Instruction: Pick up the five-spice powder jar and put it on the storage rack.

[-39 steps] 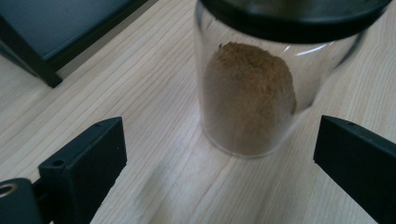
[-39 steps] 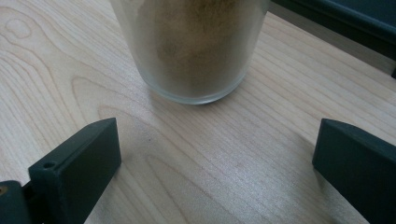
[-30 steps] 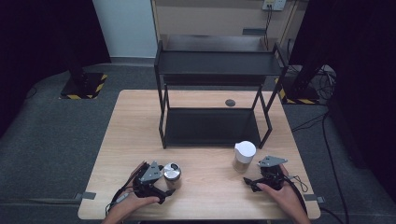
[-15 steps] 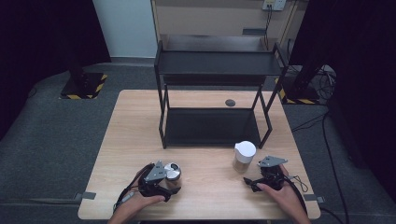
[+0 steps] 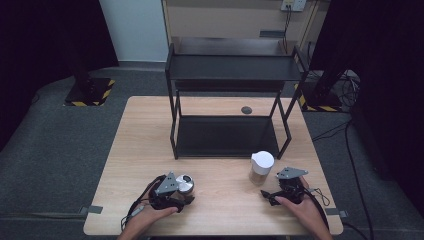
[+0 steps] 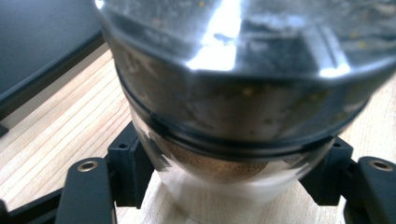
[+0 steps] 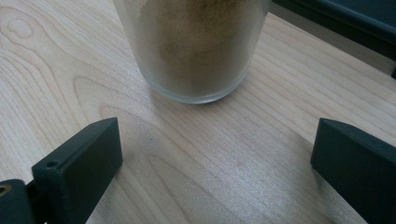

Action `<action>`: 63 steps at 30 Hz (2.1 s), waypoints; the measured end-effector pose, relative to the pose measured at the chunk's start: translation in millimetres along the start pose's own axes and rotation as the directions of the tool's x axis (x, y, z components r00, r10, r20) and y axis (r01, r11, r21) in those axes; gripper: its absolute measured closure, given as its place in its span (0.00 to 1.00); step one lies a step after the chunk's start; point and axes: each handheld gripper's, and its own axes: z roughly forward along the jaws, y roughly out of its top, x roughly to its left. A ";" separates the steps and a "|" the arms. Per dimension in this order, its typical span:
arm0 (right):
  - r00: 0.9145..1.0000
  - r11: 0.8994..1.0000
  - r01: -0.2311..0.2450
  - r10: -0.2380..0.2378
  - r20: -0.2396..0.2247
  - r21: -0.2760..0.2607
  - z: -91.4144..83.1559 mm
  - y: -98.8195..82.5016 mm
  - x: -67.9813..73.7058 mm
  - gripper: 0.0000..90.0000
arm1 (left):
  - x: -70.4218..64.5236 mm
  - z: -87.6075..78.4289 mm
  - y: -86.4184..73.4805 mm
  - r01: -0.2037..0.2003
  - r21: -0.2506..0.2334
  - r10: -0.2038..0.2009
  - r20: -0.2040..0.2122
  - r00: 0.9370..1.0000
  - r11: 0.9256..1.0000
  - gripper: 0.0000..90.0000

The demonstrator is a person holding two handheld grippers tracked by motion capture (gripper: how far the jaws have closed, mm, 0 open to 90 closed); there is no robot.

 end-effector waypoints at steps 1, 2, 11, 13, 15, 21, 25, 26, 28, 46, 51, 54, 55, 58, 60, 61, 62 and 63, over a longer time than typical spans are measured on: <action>1.000 1.000 -0.001 0.001 0.000 0.000 0.0 0.0 0.0 0.03 | 1.0 -0.2 -0.5 0.005 -0.013 -0.005 0.007 1.000 1.000 0.33; 1.000 1.000 -0.001 0.001 0.000 0.000 0.0 0.0 0.0 0.03 | 2.0 -0.2 0.1 0.009 -0.022 -0.009 0.011 1.000 1.000 0.33; 1.000 1.000 0.000 0.000 0.000 0.000 0.0 0.0 -0.1 0.03 | 14.1 4.5 26.5 -0.041 -0.014 0.042 0.006 0.999 0.999 0.33; 1.000 1.000 -0.001 0.001 0.000 0.000 0.0 0.0 -0.1 0.03 | 17.4 7.1 32.0 -0.047 -0.016 0.047 0.004 0.999 0.999 0.33; 1.000 1.000 0.000 0.000 0.000 0.000 0.0 0.0 -0.1 0.03 | 21.5 10.2 38.7 -0.054 -0.011 0.054 0.009 0.999 0.998 0.33; 1.000 1.000 -0.001 0.001 -0.001 0.000 0.0 0.0 -0.1 0.03 | 32.3 15.7 57.6 -0.067 -0.006 0.067 0.017 0.998 0.998 0.33; 1.000 1.000 -0.001 0.001 -0.001 0.000 0.0 0.0 -0.1 0.03 | 39.2 17.3 71.7 -0.082 0.008 0.082 0.020 0.996 0.997 0.33; 1.000 1.000 0.000 0.000 0.000 0.000 0.0 0.0 -0.1 0.03 | 40.4 18.4 74.8 -0.078 0.011 0.078 0.017 0.997 0.997 0.33; 1.000 1.000 -0.001 0.001 -0.001 0.000 0.1 0.0 -0.1 0.03 | 43.9 20.1 80.8 -0.077 0.018 0.077 0.013 0.997 0.997 0.33; 1.000 1.000 -0.001 0.001 -0.001 0.000 0.0 0.0 -0.2 0.03 | 77.1 24.5 135.5 -0.112 0.033 0.111 0.011 0.994 0.993 0.33; 1.000 1.000 -0.001 0.001 -0.001 0.000 0.0 0.0 -0.3 0.03 | 85.4 27.5 143.8 -0.102 0.029 0.102 0.012 0.995 0.994 0.33; 1.000 1.000 -0.001 0.001 -0.001 0.000 0.0 0.0 -0.3 0.03 | 91.2 27.2 151.5 -0.101 0.030 0.101 0.011 0.995 0.994 0.33; 1.000 1.000 -0.001 0.001 -0.001 0.000 0.1 0.0 -0.3 0.03 | 93.5 26.6 154.1 -0.101 0.029 0.101 0.012 0.995 0.994 0.33; 1.000 1.000 -0.001 0.001 -0.001 0.000 0.0 0.0 -0.3 0.03 | 100.1 24.0 161.9 -0.099 0.023 0.099 0.007 0.995 0.995 0.33; 1.000 1.000 -0.001 0.001 -0.001 0.000 0.0 0.0 -0.3 0.03 | 102.9 22.3 165.7 -0.092 0.014 0.092 0.001 0.996 0.996 0.33; 1.000 1.000 -0.001 0.001 -0.001 0.000 0.0 0.0 -0.3 0.03 | 104.0 21.4 167.2 -0.090 0.011 0.090 -0.001 0.996 0.996 0.33; 1.000 1.000 -0.001 0.001 -0.001 0.000 0.0 0.0 -0.3 0.03 | 105.8 20.2 169.6 -0.090 0.009 0.090 -0.002 0.996 0.996 0.33; 1.000 1.000 0.000 0.000 -0.001 0.000 0.0 0.0 -0.3 0.03 | 106.7 19.2 171.4 -0.089 0.004 0.089 -0.005 0.996 0.996 0.33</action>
